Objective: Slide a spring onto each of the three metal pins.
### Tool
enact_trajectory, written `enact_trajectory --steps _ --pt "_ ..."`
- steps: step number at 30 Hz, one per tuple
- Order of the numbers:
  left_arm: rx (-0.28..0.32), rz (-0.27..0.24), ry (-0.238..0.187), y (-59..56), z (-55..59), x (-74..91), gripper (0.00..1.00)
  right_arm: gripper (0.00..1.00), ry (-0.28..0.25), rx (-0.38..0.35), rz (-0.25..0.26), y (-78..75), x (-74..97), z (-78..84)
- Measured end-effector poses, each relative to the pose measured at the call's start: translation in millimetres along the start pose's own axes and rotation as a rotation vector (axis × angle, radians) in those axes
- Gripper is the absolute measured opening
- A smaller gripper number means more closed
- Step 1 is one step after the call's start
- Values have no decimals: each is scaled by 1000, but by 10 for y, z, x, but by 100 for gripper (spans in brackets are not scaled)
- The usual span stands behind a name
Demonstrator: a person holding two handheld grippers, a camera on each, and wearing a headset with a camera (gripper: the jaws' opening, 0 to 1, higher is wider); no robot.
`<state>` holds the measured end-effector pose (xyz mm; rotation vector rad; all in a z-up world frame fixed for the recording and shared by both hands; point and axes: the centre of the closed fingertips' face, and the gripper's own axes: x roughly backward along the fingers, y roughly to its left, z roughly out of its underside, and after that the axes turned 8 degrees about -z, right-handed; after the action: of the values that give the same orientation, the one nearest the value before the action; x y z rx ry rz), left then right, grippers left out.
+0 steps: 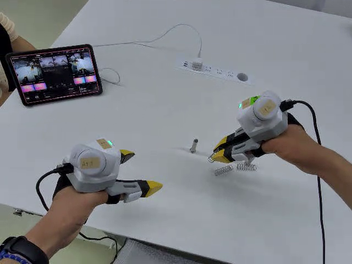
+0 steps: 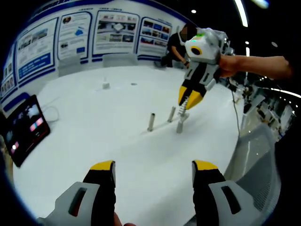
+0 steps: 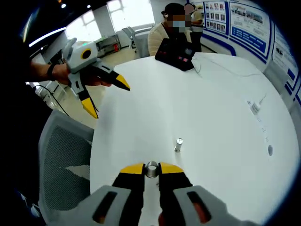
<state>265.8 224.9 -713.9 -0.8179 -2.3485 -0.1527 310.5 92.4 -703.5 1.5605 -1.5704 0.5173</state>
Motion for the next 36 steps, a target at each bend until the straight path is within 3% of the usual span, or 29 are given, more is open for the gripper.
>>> enact_trajectory --steps 11,17,36 --pt "31 -9 -2 48 -7 -12 71 12 27 17 22 -261 -58 -120" --pt "44 -7 1 46 10 -10 70 12 10 21 47 -429 -62 -200" --pt "54 -2 11 19 21 -21 69 13 26 47 39 -511 -251 -261"
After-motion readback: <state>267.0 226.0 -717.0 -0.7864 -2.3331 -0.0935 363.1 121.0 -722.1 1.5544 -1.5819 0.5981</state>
